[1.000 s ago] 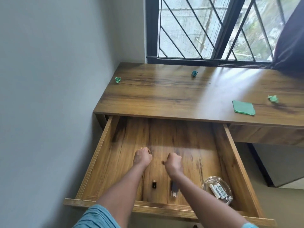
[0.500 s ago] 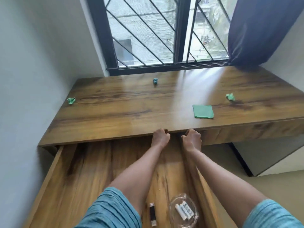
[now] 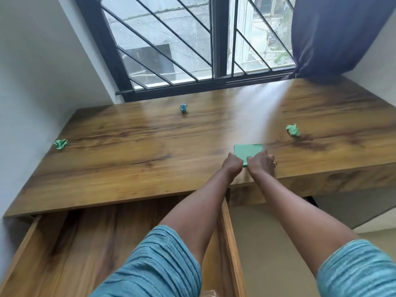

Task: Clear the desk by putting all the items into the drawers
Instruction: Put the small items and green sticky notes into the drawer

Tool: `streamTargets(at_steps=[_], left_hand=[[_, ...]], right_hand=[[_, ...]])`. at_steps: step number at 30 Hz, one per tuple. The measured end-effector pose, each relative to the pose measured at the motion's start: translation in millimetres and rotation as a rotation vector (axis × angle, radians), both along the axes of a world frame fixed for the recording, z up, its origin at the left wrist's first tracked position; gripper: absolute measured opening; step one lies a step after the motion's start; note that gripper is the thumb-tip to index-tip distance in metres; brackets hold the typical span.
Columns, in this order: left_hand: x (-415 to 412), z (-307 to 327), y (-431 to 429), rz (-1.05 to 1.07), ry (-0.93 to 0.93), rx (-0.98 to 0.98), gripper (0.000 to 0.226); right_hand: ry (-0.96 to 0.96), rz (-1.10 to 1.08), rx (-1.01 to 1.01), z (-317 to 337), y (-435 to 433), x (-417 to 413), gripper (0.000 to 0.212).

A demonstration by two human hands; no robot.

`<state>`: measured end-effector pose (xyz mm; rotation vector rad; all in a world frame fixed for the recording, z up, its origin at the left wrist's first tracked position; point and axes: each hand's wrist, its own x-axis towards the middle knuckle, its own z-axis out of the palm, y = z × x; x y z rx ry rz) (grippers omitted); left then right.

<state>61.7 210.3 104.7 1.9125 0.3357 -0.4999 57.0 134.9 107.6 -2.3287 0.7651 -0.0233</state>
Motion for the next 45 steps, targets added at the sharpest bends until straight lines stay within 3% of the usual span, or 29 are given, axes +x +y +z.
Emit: streamTargets(at_steps=[3,12,18,26,30,34,38,42,45], left_hand=[[20,-22,-8,0.053,0.027,-0.029,0.041],[-1,2,10,0.232,0.053,-0.109,0.031],[-28,-1,63,0.332,-0.03,-0.05,0.037],[-94,-7,198,0.392,-0.045,-0.013,0.034],[-145,-15,273,0.385,-0.017,0.101,0.032],[-202,-35,344,0.431,0.132,0.179,0.025],[-257,-52,398,0.343,0.278,0.401,0.036],[-302,-75,429,0.263,0.412,0.528,0.038],[-322,-87,434,0.201,0.412,0.655,0.038]], right_hand=[[-0.009,-0.019,0.005,-5,-3,6,0.041],[-0.101,-0.24,0.222,-1,-5,-4,0.027],[-0.141,-0.089,0.39,0,35,-34,0.031],[-0.076,0.164,0.475,-6,137,-89,0.026],[0.022,0.285,0.475,-20,204,-123,0.027],[0.176,0.428,0.473,-44,272,-168,0.024],[0.32,0.518,0.462,-70,328,-217,0.019],[0.43,0.614,0.384,-95,364,-259,0.02],[0.475,0.646,0.301,-107,375,-281,0.021]])
